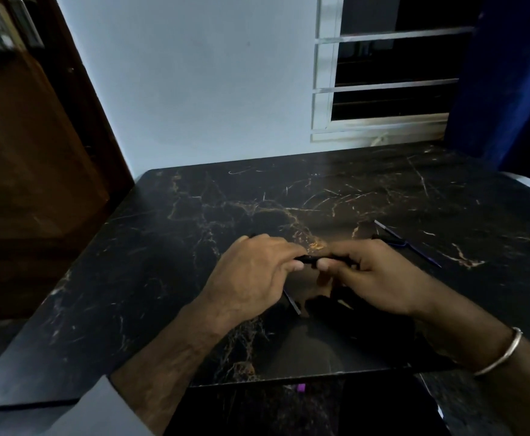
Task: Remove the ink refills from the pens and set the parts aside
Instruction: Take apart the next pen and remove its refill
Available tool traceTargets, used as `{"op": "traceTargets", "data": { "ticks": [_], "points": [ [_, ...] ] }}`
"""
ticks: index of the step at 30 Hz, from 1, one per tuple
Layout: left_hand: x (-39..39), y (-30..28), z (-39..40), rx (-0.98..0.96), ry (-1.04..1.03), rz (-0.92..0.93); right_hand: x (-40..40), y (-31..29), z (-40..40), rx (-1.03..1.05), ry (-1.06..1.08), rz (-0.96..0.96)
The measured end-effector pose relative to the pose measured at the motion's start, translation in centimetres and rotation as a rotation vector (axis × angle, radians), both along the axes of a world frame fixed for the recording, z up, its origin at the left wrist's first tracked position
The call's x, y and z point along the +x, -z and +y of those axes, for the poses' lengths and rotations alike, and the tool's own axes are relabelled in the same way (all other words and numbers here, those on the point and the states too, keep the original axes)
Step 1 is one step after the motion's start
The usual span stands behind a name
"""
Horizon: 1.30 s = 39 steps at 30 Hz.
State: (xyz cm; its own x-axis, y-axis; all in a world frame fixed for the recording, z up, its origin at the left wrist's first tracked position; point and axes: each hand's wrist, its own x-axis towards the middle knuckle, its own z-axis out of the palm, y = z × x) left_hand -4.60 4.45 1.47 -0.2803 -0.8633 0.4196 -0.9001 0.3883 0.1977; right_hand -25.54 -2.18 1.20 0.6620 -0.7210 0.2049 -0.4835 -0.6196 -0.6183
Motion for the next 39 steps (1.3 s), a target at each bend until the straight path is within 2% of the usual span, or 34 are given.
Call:
{"op": "traceTargets", "data": {
  "ticks": [2, 5, 7, 9, 11, 13, 17, 19, 24, 28, 30, 39],
  "points": [
    [0.3, 0.0, -0.2, 0.052, -0.027, 0.072, -1.0, -0.5, -1.3, -0.060, 0.156, 0.011],
    [1.0, 0.1, -0.2, 0.109, -0.043, 0.132, -3.0, -1.1, -3.6, -0.183, 0.447, 0.276],
    [1.1, 0.1, -0.3, 0.130, -0.047, 0.155, -3.5, -1.1, -4.4, -0.107, 0.500, 0.399],
    [0.9, 0.0, -0.5, 0.143, -0.048, 0.167, -3.3, -0.8, -4.5, -0.009, 0.494, 0.409],
    [0.7, -0.1, -0.6, 0.150, -0.051, 0.166, -2.8, -0.8, -4.3, -0.011, 0.470, 0.412],
    [0.8, -0.1, -0.5, 0.155, -0.055, 0.162, -2.5, -0.9, -3.8, -0.059, 0.390, 0.342],
    [1.2, -0.3, -0.5, 0.130, -0.077, 0.175, -2.0, -2.1, -1.4, 0.064, 0.209, -0.172],
    [1.2, -0.4, -0.5, 0.107, -0.073, 0.179, -1.3, -2.6, -0.3, 0.119, 0.141, -0.315],
    [0.4, -0.6, -0.3, 0.069, -0.056, 0.114, 0.9, -2.1, 1.4, 0.143, 0.110, -0.361],
    [0.6, -0.7, 0.1, 0.058, -0.050, 0.213, 0.6, -2.4, 1.1, 0.141, 0.208, -0.451],
    [0.9, -0.9, 0.1, 0.052, -0.059, 0.229, -0.1, -2.7, 0.6, 0.128, 0.252, -0.436],
    [0.1, -1.4, 0.2, -0.005, 0.022, 0.216, 2.1, -2.0, 1.5, 0.220, 0.165, -0.553]
  ]
}}
